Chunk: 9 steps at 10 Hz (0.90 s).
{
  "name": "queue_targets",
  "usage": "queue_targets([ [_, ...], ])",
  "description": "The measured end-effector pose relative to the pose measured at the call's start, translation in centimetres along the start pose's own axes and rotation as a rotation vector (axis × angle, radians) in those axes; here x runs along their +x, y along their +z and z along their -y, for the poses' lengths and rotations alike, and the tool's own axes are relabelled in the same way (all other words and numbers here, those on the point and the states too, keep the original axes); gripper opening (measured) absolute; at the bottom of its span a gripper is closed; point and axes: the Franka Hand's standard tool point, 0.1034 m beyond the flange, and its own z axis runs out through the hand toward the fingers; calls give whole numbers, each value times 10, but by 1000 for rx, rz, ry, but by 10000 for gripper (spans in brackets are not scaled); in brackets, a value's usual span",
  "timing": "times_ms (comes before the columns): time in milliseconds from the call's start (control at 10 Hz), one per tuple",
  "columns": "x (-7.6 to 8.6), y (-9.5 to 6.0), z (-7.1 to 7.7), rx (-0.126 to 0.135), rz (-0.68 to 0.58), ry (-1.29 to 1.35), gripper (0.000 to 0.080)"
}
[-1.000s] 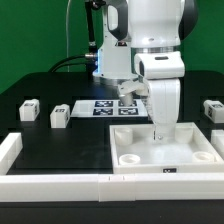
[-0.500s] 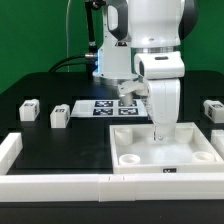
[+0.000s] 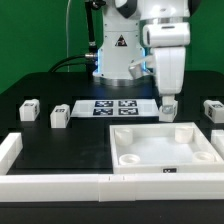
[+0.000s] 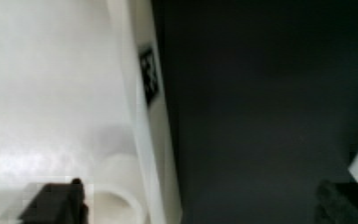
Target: Assemble one leg
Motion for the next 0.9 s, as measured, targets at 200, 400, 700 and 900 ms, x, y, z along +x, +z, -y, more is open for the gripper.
queue_targets([
  [200, 1, 1, 3, 5, 1, 25, 649],
  [400, 1, 2, 3, 7, -1, 145, 649],
  [700, 0, 3, 3, 11, -4, 411, 649],
  [900, -2, 5, 7, -25, -50, 786, 649],
])
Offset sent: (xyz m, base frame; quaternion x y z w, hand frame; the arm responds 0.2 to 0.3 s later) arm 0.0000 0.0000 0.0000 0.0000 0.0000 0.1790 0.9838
